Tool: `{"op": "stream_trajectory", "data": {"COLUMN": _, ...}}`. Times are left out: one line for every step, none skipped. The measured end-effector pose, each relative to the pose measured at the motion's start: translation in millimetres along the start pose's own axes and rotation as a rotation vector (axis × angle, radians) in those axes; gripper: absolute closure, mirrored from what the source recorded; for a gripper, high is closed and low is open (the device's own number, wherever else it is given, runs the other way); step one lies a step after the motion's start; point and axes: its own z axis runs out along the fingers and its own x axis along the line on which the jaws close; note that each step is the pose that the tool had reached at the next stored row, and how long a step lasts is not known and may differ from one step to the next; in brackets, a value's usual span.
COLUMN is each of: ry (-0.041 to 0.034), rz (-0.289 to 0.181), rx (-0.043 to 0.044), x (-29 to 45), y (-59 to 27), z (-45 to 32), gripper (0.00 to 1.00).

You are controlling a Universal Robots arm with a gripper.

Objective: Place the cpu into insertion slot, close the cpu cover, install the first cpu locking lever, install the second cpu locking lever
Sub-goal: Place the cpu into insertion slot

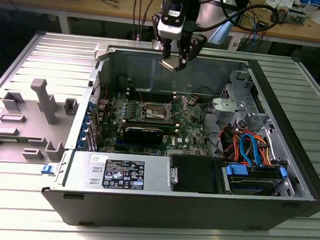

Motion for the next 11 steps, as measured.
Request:
{"op": "stream_trajectory", "data": {"ry": -0.0001, "rz": 0.001, "rx": 0.0000, "x": 0.0, "y": 0.0, "z": 0.0, "gripper": 0.46}}
{"op": "stream_trajectory", "data": {"ry": -0.0001, "rz": 0.001, "rx": 0.0000, "x": 0.0, "y": 0.0, "z": 0.0, "gripper": 0.46}}
{"op": "stream_trajectory", "data": {"ry": -0.0002, "rz": 0.001, "rx": 0.0000, "x": 0.0, "y": 0.0, "z": 0.0, "gripper": 0.46}}
{"op": "stream_trajectory", "data": {"ry": -0.0001, "rz": 0.001, "rx": 0.0000, "x": 0.0, "y": 0.0, "z": 0.0, "gripper": 0.46}}
{"op": "stream_trajectory", "data": {"ry": -0.0002, "rz": 0.001, "rx": 0.0000, "x": 0.0, "y": 0.0, "z": 0.0, "gripper": 0.46}}
{"op": "stream_trajectory", "data": {"ry": -0.0001, "rz": 0.001, "rx": 0.0000, "x": 0.0, "y": 0.0, "z": 0.0, "gripper": 0.46}}
{"op": "stream_trajectory", "data": {"ry": -0.0002, "rz": 0.002, "rx": 0.0000, "x": 0.0, "y": 0.0, "z": 0.0, "gripper": 0.46}}
{"op": "stream_trajectory", "data": {"ry": -0.0004, "rz": 0.004, "rx": -0.0001, "x": 0.0, "y": 0.0, "z": 0.0, "gripper": 0.46}}
{"op": "stream_trajectory", "data": {"ry": -0.0009, "rz": 0.009, "rx": -0.0001, "x": 0.0, "y": 0.0, "z": 0.0, "gripper": 0.46}}
{"op": "stream_trajectory", "data": {"ry": -0.0023, "rz": 0.026, "rx": -0.0005, "x": 0.0, "y": 0.0, "z": 0.2, "gripper": 0.46}}
{"op": "stream_trajectory", "data": {"ry": -0.0037, "rz": 0.041, "rx": -0.0008, "x": 0.0, "y": 0.0, "z": 0.3, "gripper": 0.46}}
